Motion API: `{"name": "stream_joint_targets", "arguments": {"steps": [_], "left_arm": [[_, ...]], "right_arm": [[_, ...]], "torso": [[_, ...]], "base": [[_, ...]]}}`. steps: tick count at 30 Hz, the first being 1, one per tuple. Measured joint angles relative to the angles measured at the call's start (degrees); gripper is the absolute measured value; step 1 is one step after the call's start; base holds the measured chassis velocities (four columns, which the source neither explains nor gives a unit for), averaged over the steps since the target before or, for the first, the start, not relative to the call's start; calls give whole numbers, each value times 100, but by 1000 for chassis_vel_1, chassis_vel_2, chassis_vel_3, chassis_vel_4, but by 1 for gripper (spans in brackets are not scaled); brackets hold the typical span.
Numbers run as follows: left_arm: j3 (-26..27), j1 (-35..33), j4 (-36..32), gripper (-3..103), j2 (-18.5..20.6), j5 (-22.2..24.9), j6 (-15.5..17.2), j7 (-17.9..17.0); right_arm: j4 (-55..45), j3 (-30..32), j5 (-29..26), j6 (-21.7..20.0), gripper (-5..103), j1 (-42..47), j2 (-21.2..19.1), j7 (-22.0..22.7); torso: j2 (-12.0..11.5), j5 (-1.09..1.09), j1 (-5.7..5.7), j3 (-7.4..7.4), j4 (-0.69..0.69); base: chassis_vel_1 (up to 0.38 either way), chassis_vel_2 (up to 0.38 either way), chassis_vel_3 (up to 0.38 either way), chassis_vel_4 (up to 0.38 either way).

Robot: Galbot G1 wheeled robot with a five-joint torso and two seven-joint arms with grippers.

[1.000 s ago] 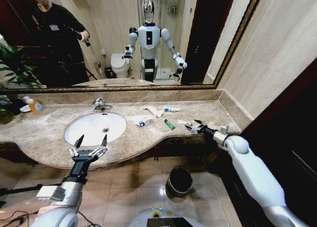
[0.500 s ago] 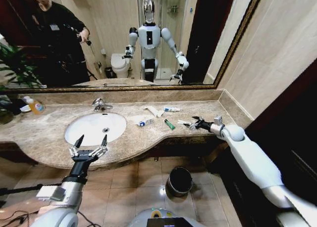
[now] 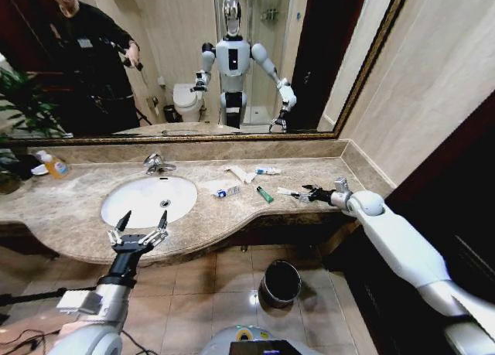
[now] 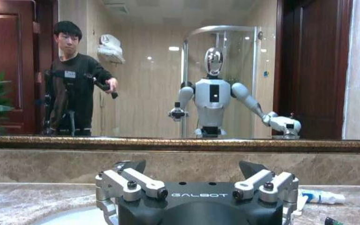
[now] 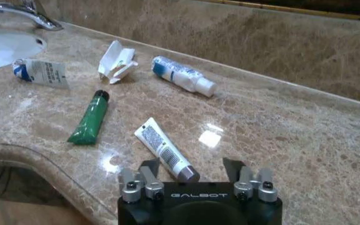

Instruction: Pick up the trash from the sink and place it in the trash bin.

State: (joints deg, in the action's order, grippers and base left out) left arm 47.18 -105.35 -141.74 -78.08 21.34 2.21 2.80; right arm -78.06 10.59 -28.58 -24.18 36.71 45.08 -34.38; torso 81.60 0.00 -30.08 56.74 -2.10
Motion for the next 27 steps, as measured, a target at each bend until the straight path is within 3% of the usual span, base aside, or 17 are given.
{"name": "stream_joint_targets", "arguments": {"steps": [2, 5, 6, 9, 11, 14, 22, 26, 27], "left_arm": [[0, 0, 0, 100, 0, 0, 0, 0], [0, 0, 0, 100, 0, 0, 0, 0], [0, 0, 0, 100, 0, 0, 0, 0], [0, 0, 0, 100, 0, 0, 0, 0], [0, 0, 0, 100, 0, 0, 0, 0], [0, 0, 0, 100, 0, 0, 0, 0], [0, 0, 0, 100, 0, 0, 0, 0], [0, 0, 0, 100, 0, 0, 0, 0], [0, 0, 0, 100, 0, 0, 0, 0]], "right_arm": [[0, -29, 6, -6, 66, -2, -1, 1], [7, -139, 59, -12, 50, -43, 14, 1], [7, -139, 59, -12, 50, -43, 14, 1], [42, -210, 118, -17, 34, -84, 54, 3], [49, -226, 149, -17, 34, -94, 64, 3], [61, -244, 232, -8, 19, -103, 86, -8], [-103, -170, 143, 0, 17, -3, 149, 214], [-520, 143, -352, 185, 17, 393, 295, 1060], [-520, 143, -352, 185, 17, 393, 295, 1060]], "torso": [[0, -1, 0, 0, 0], [0, -1, 0, 0, 0], [0, -1, 0, 0, 0], [0, 0, 0, 0, -1], [0, -1, 0, 0, -1], [0, -2, 0, 0, 0], [1, 3, 0, 1, -1], [1, 2, 0, 0, -1], [1, 2, 0, 0, -1]], "base": [[0, 0, 0, 0], [0, 0, 0, 0], [0, 0, 0, 0], [0, 0, 0, 0], [0, 0, 0, 0], [0, 0, 0, 0], [0, 0, 0, 0], [0, 0, 0, 0], [0, 0, 0, 0]]}}
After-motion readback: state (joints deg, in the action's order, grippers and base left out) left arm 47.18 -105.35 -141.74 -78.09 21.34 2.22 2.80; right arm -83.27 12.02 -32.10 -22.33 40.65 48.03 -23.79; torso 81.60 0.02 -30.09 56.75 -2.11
